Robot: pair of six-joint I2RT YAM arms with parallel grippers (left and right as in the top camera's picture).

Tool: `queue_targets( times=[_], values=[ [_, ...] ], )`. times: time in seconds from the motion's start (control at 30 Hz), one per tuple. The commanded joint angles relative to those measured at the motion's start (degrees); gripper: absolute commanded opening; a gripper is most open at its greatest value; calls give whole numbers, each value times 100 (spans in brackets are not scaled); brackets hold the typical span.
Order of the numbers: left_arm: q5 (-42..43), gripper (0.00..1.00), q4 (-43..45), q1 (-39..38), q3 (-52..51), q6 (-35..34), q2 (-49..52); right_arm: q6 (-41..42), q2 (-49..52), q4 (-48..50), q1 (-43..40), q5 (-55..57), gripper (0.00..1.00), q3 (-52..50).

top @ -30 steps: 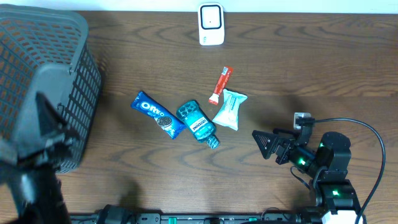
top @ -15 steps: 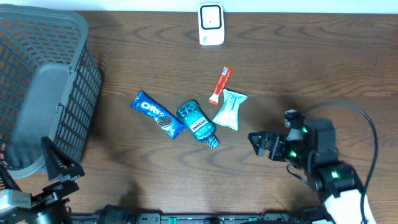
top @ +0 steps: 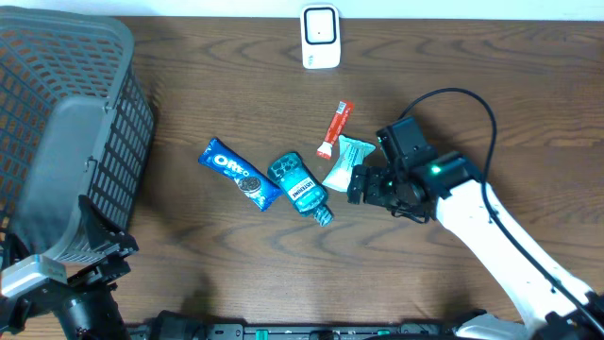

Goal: Scan the item barcode
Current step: 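Move the right gripper over the green wipes pack and lower it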

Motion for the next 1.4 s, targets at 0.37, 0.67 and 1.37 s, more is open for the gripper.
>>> queue_targets(
  times=[0.37, 0.67, 1.37],
  values=[
    [-951, 98, 1287, -284, -127, 789, 15, -144, 140, 81, 74, 57, 99, 109],
    [-953, 98, 1287, -927, -127, 1991, -31, -144, 140, -4, 74, 57, 99, 109],
    [-1405, 98, -203, -258, -533, 1276, -765, -575, 140, -101, 74, 83, 99, 107]
  ],
)
